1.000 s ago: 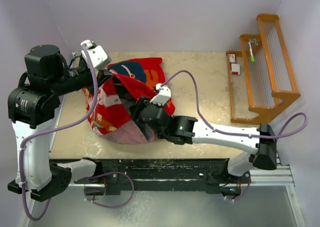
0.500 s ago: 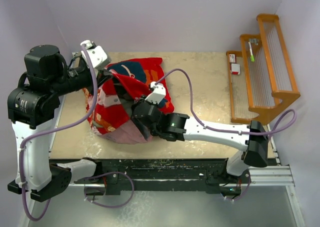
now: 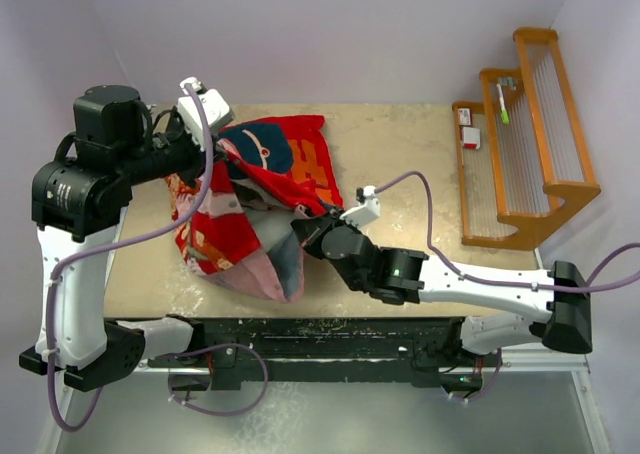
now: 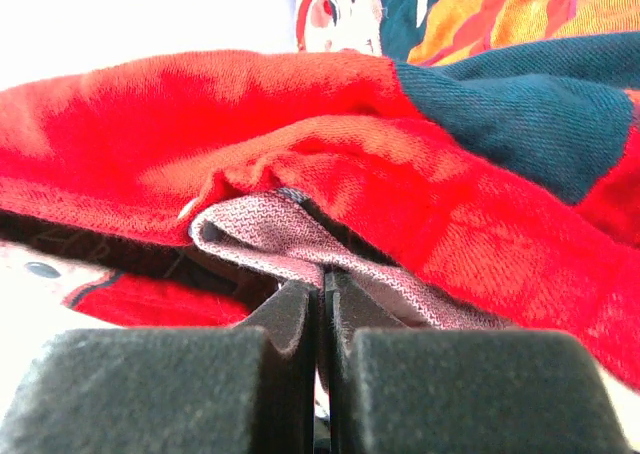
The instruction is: Remove the pillowcase from the pillow
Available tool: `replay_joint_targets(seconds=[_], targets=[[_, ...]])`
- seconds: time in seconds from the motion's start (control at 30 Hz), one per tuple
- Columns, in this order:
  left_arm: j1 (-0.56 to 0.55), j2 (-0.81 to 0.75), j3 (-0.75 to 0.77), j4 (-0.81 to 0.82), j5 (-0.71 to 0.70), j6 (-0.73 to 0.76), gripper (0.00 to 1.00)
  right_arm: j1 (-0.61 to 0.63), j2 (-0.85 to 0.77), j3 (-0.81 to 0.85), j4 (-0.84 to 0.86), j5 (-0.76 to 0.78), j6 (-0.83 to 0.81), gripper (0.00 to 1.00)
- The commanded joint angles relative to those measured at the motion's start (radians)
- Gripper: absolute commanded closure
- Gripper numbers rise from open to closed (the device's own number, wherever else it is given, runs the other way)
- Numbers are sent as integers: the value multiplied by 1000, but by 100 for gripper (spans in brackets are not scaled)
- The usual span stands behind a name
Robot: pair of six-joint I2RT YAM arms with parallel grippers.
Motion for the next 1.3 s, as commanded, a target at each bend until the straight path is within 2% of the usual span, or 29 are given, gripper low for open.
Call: replay_joint_targets(seconds=[0.0, 0.27, 0.37, 0.53, 0.57, 0.67, 0.7, 0.8, 0.87, 0.9, 1.03, 1.13, 1.27], targets=[[21, -36, 61, 298, -206, 43, 100, -10, -47, -162, -209, 87, 157, 100], [20, -31, 52, 341, -228, 16, 100, -10, -131, -309, -272, 93, 326, 100], [20, -33, 55, 323, -152, -13, 100, -10, -154, -304, -369, 88, 406, 100], [21, -36, 5, 218, 39, -61, 100, -8, -246, -248, -635, 150, 546, 100], [21, -40, -24, 196, 84, -69, 100, -4, -260, -234, -664, 151, 549, 96], [20, -55, -131, 158, 210, -105, 100, 30, -240, -169, -692, 176, 504, 63], [20, -59, -172, 167, 238, -112, 100, 42, -221, -130, -696, 182, 476, 57], [20, -86, -271, 211, 243, -111, 100, 128, -63, 88, -843, 242, 515, 44], [20, -89, -294, 217, 214, -88, 100, 184, 30, 211, -963, 287, 576, 40], [20, -88, -301, 216, 201, -75, 100, 208, 66, 261, -956, 296, 534, 40], [21, -95, -315, 228, 209, -65, 100, 268, 183, 327, -712, 248, 341, 40], [20, -94, -307, 222, 234, -71, 100, 263, 225, 268, -533, 156, 300, 40], [21, -98, -283, 188, 262, -58, 100, 175, 210, 154, -328, 47, 255, 42]])
